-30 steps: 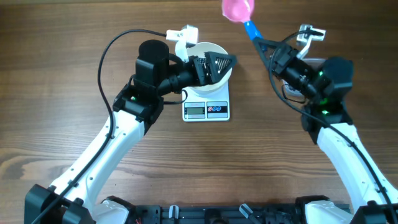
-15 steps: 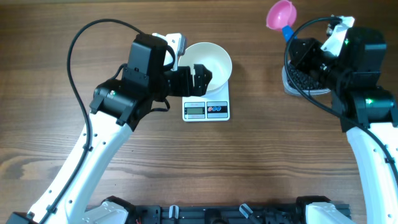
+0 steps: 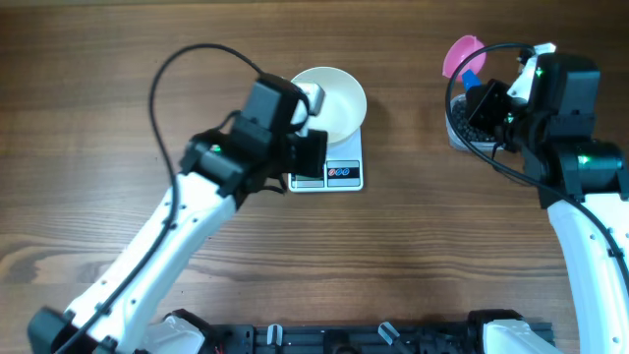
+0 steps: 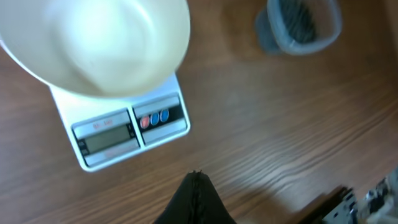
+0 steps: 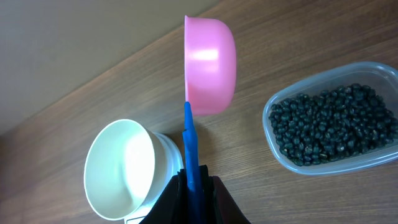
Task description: Scoop item into bowl and weigh 150g on scale
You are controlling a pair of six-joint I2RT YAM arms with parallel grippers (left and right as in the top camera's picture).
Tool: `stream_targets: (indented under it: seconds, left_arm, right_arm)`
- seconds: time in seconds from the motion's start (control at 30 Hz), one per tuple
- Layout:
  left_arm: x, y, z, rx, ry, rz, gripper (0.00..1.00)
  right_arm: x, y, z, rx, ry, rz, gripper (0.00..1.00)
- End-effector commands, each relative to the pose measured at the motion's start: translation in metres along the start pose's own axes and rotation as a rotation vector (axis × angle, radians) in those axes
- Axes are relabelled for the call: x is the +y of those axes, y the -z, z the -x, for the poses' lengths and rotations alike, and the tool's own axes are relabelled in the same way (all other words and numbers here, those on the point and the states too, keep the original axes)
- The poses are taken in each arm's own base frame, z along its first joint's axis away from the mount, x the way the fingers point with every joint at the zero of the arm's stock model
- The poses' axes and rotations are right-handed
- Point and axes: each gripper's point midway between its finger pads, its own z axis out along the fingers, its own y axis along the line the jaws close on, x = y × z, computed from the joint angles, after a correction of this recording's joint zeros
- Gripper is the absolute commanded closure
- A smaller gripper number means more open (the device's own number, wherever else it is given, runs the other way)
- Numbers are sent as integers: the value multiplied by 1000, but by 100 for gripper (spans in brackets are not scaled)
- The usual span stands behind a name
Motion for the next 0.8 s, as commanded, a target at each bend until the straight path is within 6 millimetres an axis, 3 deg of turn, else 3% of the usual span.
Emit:
stream_targets:
  seconds: [0.0,0.27,0.37,0.43,0.5,0.63,0.77]
  left_arm:
    - [23,-29,-28,102,1,92,96]
    - [49,-48,-79,204,13,132,96]
    - [46,-57,-64,109,-9,99,96]
    - [39,-63,-44,27,-28,67,96]
    - [44,-68,-36,-6,-29,95,96]
    - [55,-83,-39,5,-40,167,96]
    - [39,-103,-41,1,-84,135,96]
  right_arm:
    - [-1,2,6,-22,-5,-13,92]
    - [2,2,18,-76,0,-10,93]
    - [4,3,26,-107,3,-5,96]
    - [8,4,33,-138,-12,14,96]
    - [10,5,37,-155,-16,25,96]
    - [11,5,38,-160,-13,27,96]
    - [11,5,38,-158,-7,25,96]
